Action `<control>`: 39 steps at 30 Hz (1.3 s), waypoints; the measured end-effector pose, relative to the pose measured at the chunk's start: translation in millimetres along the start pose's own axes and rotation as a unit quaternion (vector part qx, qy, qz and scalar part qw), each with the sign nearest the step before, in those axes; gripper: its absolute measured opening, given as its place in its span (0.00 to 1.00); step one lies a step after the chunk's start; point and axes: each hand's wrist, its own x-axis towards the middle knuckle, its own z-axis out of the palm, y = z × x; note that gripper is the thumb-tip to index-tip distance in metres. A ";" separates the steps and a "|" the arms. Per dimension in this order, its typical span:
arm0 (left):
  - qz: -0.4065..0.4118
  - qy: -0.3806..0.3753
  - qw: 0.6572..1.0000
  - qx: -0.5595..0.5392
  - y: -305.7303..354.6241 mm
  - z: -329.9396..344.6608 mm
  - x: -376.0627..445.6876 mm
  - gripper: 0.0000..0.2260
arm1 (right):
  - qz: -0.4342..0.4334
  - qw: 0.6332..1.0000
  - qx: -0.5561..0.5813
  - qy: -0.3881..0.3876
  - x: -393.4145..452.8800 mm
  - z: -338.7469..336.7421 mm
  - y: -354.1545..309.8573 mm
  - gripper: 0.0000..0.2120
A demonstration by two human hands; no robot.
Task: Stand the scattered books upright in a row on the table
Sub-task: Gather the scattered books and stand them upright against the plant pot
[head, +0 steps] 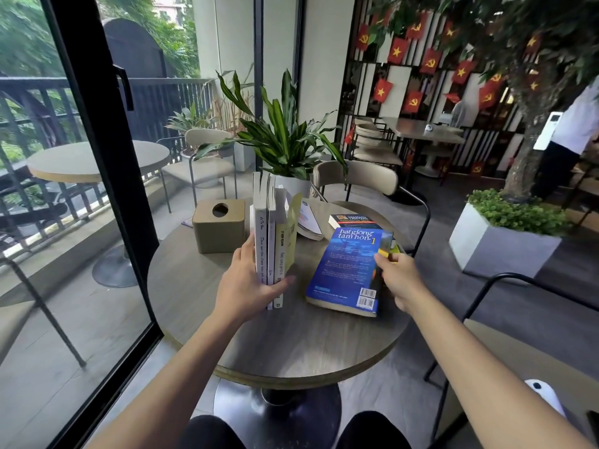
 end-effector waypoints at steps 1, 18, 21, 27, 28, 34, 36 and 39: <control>0.002 0.001 1.000 0.000 -0.4 0.0 0.1 0.47 | -0.013 1.000 0.016 0.009 -0.6 1.8 -2.4 0.08; -0.027 -0.033 0.999 -0.030 1.4 -3.2 1.5 0.53 | -0.303 0.949 0.020 0.081 -67.4 59.1 -62.1 0.12; -0.025 -0.033 0.999 -0.025 0.8 -3.8 2.4 0.52 | -0.343 0.937 0.003 0.070 -74.0 72.6 -53.4 0.12; -0.031 -0.036 0.999 -0.018 0.9 -3.9 2.4 0.53 | -0.349 0.937 0.012 -0.020 -79.8 81.1 -42.8 0.15; -0.033 -0.038 0.999 -0.019 0.8 -3.8 2.6 0.53 | -0.342 0.939 0.015 -0.037 -78.6 79.5 -43.2 0.15; -0.030 -0.044 0.998 -0.018 4.2 -4.8 3.4 0.56 | -0.282 0.943 -0.002 -0.177 -76.9 64.2 -50.7 0.12; -0.020 -0.042 0.999 -0.019 7.4 -4.9 2.5 0.57 | -0.251 0.943 -0.005 -0.220 -78.8 62.8 -51.8 0.12; -0.016 -0.028 0.998 -0.047 13.4 -5.7 -0.7 0.62 | -0.234 0.933 -0.003 -0.272 -85.4 62.2 -59.6 0.15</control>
